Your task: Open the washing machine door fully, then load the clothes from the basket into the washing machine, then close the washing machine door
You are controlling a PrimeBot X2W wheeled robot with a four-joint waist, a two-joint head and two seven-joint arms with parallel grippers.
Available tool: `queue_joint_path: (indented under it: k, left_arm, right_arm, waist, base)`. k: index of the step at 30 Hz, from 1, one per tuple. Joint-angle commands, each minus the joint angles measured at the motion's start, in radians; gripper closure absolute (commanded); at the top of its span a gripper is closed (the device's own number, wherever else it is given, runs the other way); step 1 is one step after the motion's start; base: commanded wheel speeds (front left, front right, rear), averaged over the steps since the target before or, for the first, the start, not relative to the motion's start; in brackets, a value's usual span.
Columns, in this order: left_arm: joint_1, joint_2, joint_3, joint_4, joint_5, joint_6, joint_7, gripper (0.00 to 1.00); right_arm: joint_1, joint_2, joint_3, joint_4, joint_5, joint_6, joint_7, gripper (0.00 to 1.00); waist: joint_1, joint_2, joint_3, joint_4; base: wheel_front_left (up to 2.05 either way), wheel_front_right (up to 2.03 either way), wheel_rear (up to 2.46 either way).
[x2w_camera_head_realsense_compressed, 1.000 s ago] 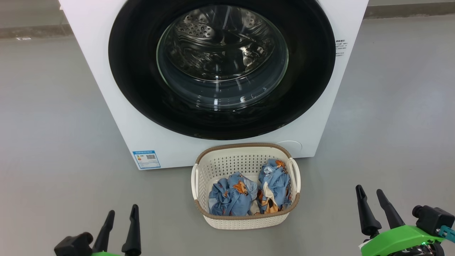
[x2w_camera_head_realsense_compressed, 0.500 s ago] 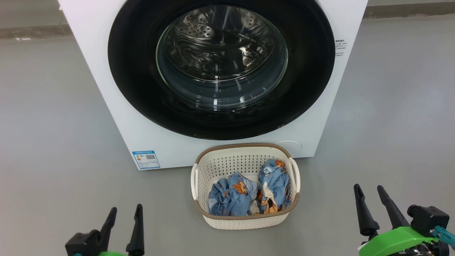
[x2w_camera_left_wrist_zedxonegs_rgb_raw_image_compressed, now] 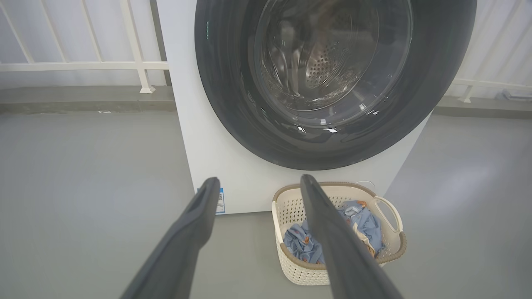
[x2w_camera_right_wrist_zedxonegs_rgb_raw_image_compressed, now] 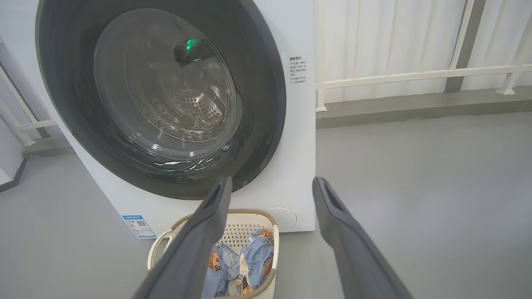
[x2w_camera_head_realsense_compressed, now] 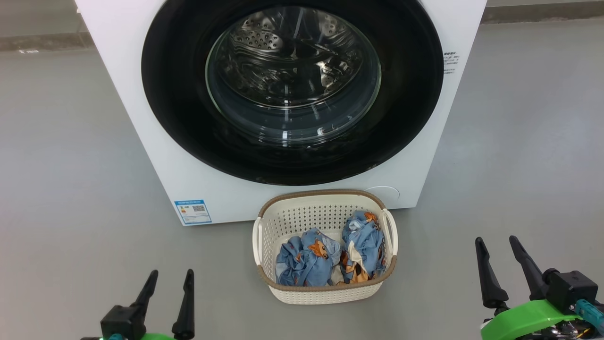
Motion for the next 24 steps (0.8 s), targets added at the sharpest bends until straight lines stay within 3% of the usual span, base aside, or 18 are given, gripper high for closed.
queue_joint_path:
  k: [1,15,24]
  left_arm:
    - [-0.055,0.006,0.032,-0.016,0.028,-0.002,-0.019,0.00]
    - [-0.059,0.004,0.044,-0.010,-0.012,-0.002,-0.022,0.00]
    - [-0.062,0.008,0.055,-0.010,0.021,-0.002,-0.022,0.00]
  right_arm:
    - [-0.012,-0.012,0.016,-0.030,-0.034,0.008,-0.017,0.00]
    - [-0.008,0.000,-0.020,-0.048,-0.056,0.008,-0.021,0.00]
    - [-0.008,0.002,-0.023,-0.049,-0.053,0.008,-0.021,0.00]
  waist:
    - [0.0000,0.0000,0.000,0.000]
    - [0.0000,0.0000,-0.001,0.002]
    - [0.0000,0.0000,0.004,-0.001]
  base:
    - [0.00,0.00,0.00]
    - [0.00,0.00,0.00]
    - [0.25,0.25,-0.51]
